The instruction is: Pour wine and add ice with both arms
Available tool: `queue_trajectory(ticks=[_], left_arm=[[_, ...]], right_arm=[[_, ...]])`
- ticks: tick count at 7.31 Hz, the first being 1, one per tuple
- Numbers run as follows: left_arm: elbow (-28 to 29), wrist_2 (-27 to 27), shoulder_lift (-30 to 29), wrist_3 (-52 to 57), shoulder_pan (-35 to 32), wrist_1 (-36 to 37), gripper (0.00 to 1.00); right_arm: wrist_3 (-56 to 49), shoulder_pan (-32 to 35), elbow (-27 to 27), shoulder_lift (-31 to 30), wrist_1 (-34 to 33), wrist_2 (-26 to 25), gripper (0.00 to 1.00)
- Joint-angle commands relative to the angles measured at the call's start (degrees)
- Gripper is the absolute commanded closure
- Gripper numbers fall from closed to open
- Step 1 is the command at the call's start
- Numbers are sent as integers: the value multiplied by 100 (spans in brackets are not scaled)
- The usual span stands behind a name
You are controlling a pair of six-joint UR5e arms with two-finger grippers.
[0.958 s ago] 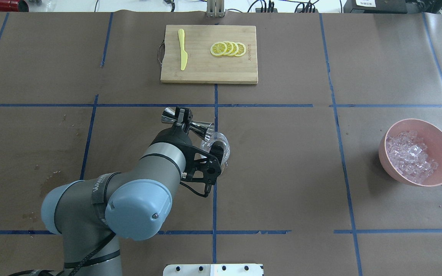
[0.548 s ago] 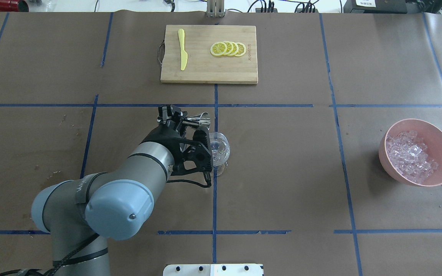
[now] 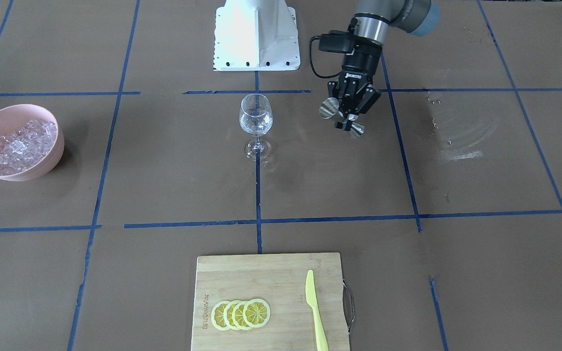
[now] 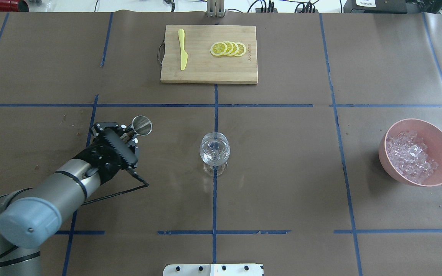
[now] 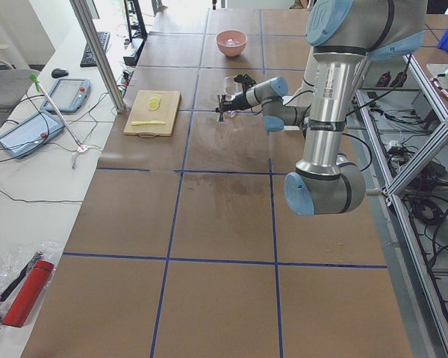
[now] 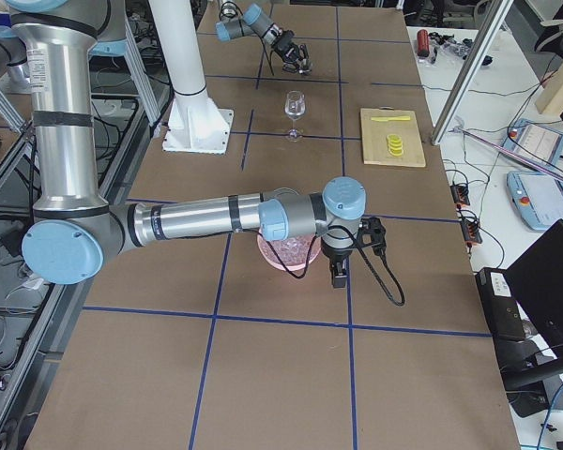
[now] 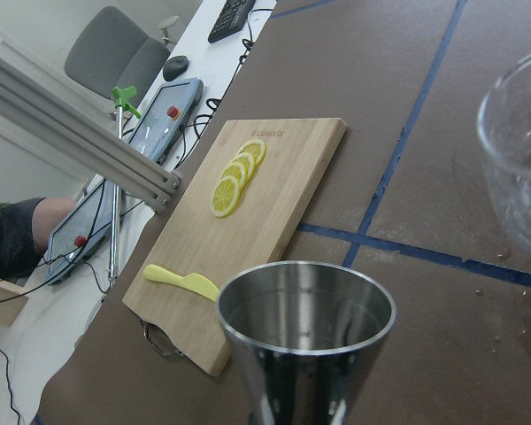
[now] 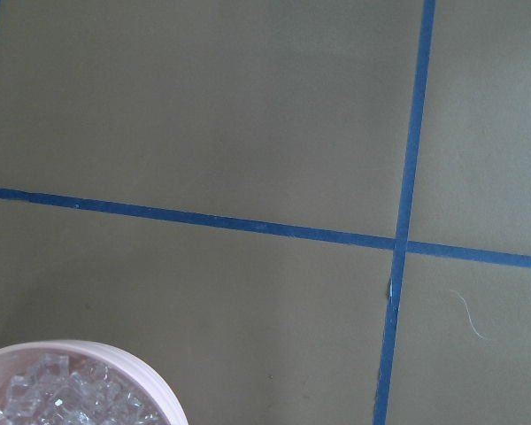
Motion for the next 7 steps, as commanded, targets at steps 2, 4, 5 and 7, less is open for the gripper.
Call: queue_trajectory(ticks=[2,4,5,7], left_arm=[[810,44,2034,-850,-6,-3249,100],[1385,61,2151,-1477,-6,-3426,100],[1500,53,2195,-2406,-6,-3513,100],[1598,27,2196,-2669,11,-4335,100]], right_arm=[[50,8,-31,-52,402,-10,0],[51,8,13,-79,448,-1,0],[42,9,13,-79,448,-1,0],[42,8,-22,-79,448,-10,0]])
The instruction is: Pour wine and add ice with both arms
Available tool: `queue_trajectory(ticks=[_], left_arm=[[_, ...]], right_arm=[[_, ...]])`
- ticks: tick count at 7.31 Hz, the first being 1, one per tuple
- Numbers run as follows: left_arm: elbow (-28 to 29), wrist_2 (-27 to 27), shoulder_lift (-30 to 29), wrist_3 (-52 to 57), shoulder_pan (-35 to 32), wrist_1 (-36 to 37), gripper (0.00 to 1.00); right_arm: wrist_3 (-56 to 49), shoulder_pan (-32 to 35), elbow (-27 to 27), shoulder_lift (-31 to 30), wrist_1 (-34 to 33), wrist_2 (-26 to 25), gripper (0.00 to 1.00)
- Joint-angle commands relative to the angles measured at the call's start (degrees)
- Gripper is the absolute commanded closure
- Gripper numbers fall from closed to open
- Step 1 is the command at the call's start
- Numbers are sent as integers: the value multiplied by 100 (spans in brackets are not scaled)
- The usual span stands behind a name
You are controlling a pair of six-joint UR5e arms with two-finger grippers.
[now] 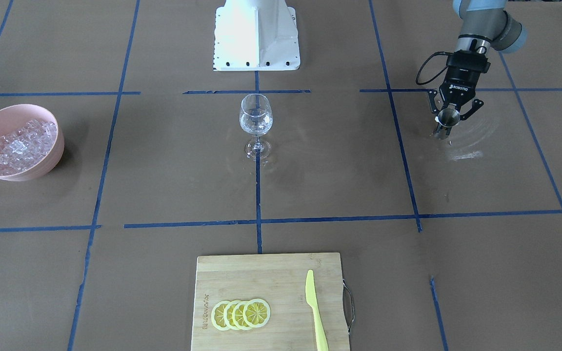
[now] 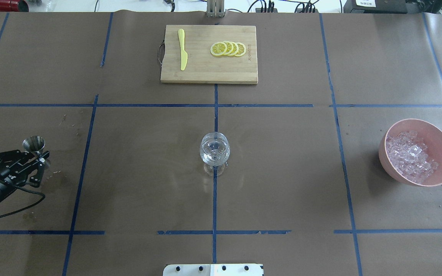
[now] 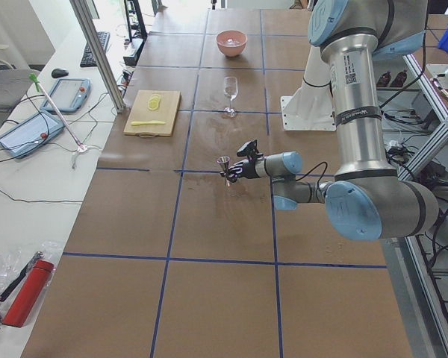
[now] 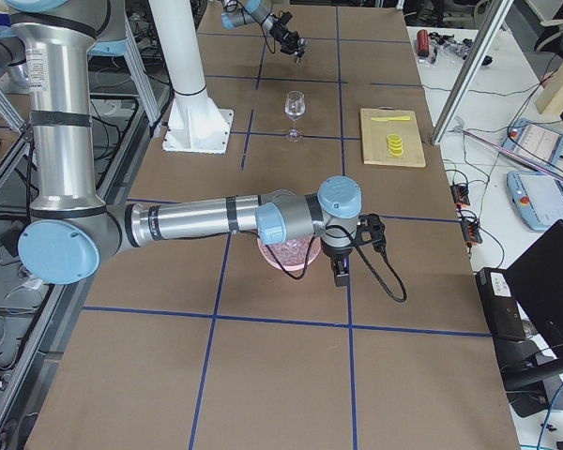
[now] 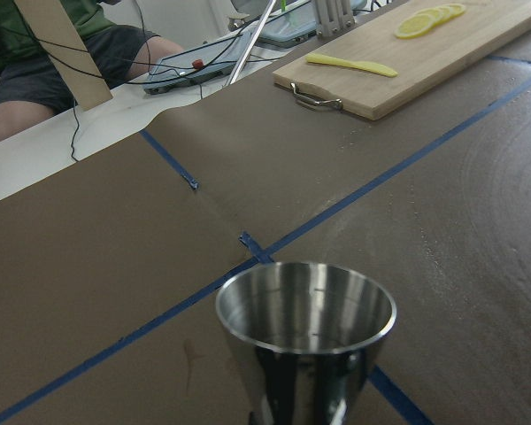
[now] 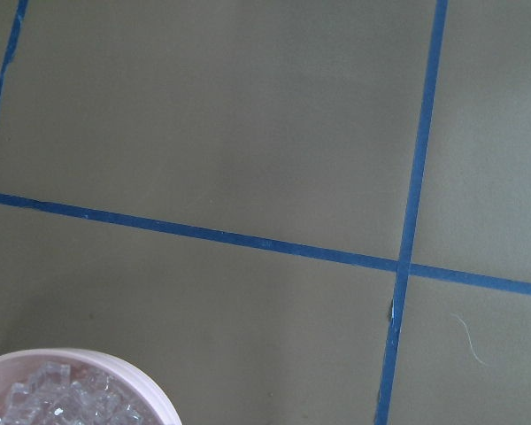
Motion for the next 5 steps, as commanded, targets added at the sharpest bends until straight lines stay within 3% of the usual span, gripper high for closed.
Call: queue_trajectory(ticks=[1,5], left_arm=[[241,23,20,-330,1,-558,100],[479,550,-137,-1067,88,-585,100]], right_arm=[[4,3,-23,-1,2,-3,0],[-5,3,-50,-10,2,15,0]])
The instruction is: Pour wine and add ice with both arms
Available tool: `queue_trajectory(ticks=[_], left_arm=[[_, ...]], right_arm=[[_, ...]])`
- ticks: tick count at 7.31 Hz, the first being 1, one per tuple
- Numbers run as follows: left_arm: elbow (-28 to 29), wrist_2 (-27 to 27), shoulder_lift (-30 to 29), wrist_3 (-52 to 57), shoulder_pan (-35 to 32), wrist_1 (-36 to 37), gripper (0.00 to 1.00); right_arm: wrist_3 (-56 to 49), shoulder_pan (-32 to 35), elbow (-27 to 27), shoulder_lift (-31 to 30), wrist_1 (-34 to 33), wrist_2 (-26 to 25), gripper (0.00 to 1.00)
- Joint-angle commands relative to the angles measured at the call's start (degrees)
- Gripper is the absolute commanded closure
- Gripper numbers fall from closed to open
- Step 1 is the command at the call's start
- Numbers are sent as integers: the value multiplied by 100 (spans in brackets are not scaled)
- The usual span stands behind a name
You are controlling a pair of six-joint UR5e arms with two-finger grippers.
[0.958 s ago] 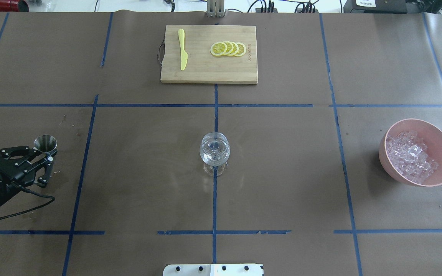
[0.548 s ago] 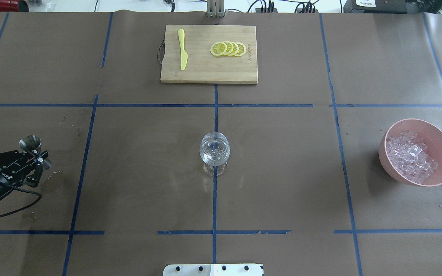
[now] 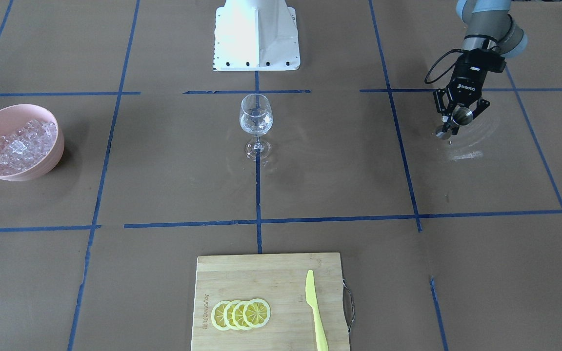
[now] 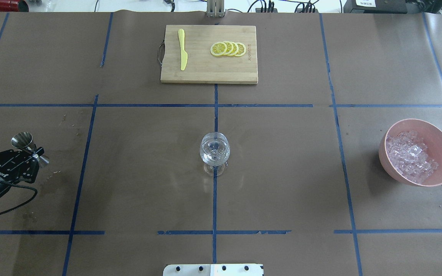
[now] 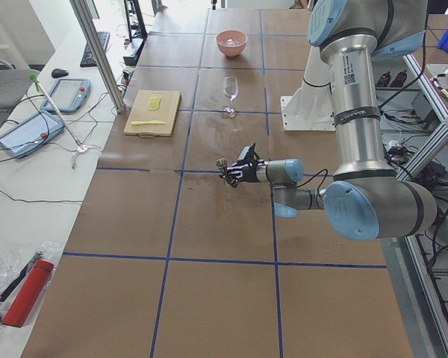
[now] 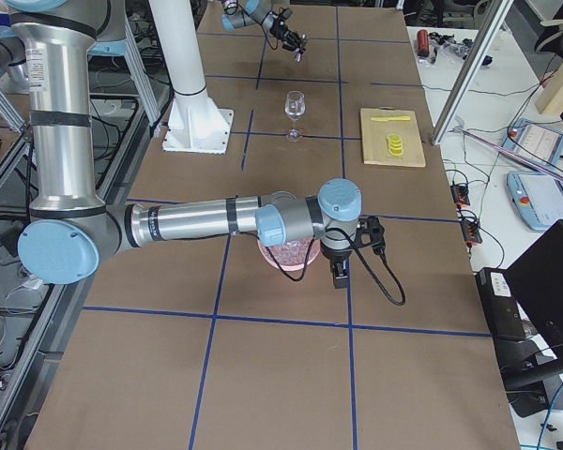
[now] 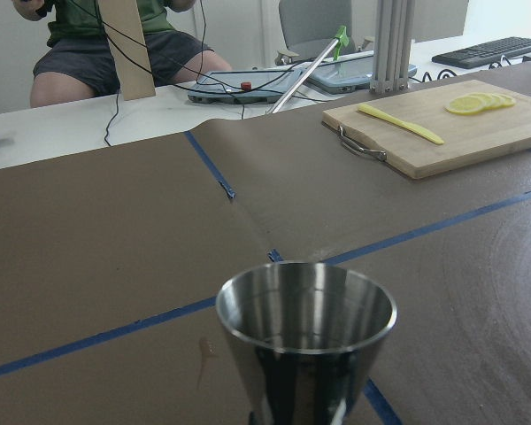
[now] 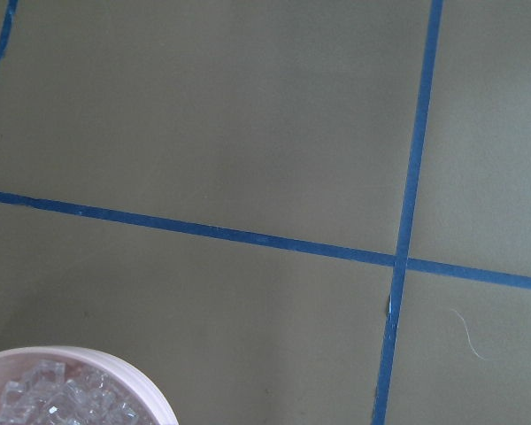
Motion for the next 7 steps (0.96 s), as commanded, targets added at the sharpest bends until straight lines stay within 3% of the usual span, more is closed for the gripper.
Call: queue_trajectory(ticks=[1,7], left_arm=[[369,205,-289,-552,41,-58,100],[802,786,-634,-572,243,-173,100]], right_arm=[[2,-3,-3,-1,6,7,0],[-7,-3,32,-1,6,7,0]])
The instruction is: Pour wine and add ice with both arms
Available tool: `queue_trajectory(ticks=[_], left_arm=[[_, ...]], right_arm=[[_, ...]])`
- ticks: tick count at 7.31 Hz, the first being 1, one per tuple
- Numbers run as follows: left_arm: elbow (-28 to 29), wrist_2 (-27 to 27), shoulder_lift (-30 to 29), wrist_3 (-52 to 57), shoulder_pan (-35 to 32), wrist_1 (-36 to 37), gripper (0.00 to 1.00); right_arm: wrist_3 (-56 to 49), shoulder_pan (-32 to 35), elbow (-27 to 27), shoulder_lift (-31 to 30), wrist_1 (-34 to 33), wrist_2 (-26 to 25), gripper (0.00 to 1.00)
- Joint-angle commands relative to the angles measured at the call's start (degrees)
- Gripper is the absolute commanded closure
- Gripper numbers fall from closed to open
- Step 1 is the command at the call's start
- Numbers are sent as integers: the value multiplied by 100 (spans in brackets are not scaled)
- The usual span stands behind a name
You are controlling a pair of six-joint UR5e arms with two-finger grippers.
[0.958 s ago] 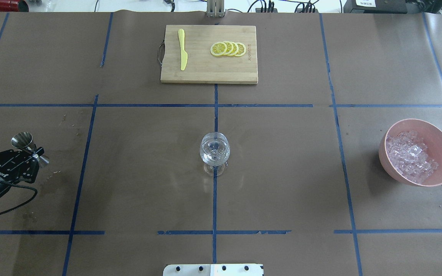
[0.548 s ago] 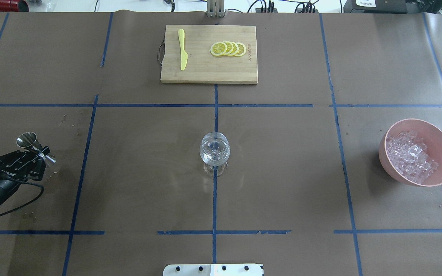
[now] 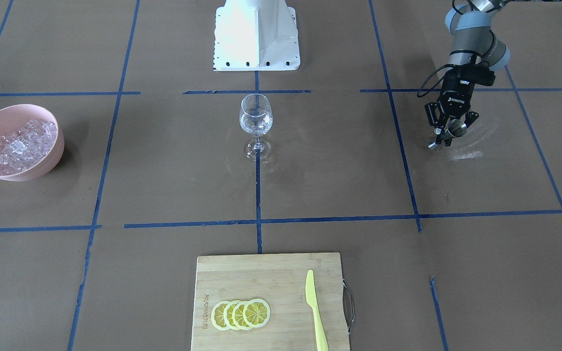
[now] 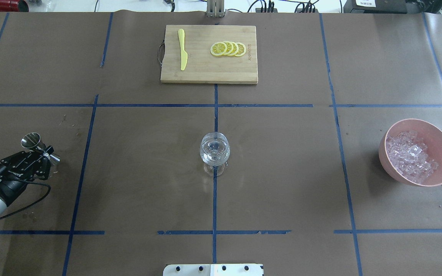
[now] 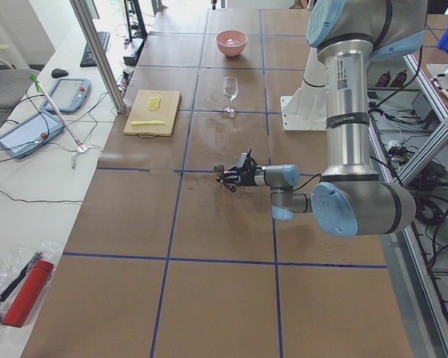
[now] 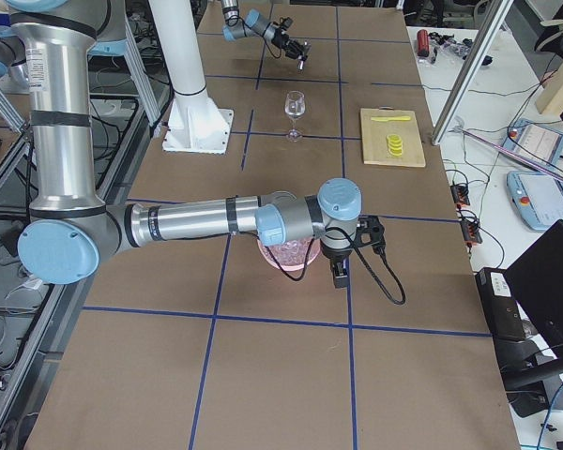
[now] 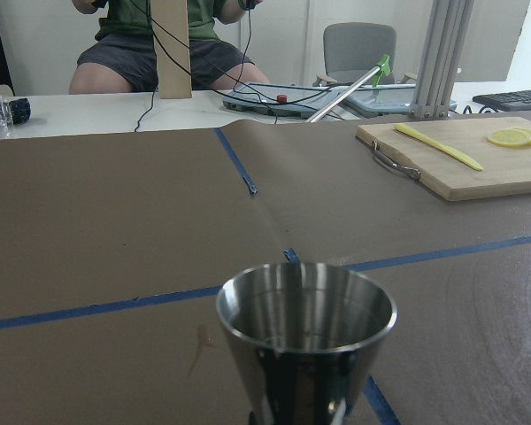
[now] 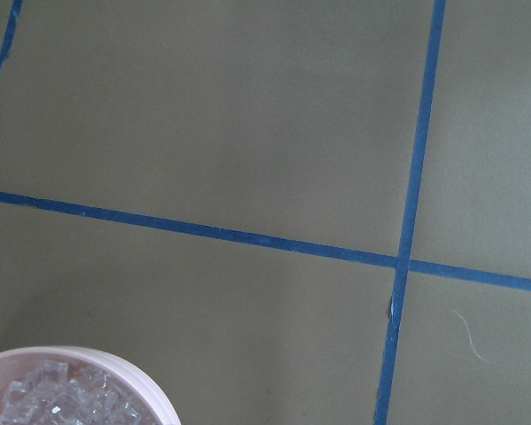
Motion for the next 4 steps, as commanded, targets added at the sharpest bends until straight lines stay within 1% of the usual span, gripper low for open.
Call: queue_trajectory(ticks=[1,4], left_arm=[[55,125,-166,1,81,2,100],[152,125,-176,1,152,2,100]], right_arm=[[-5,6,8,0,0,9,0],[-5,-3,8,0,0,9,0]])
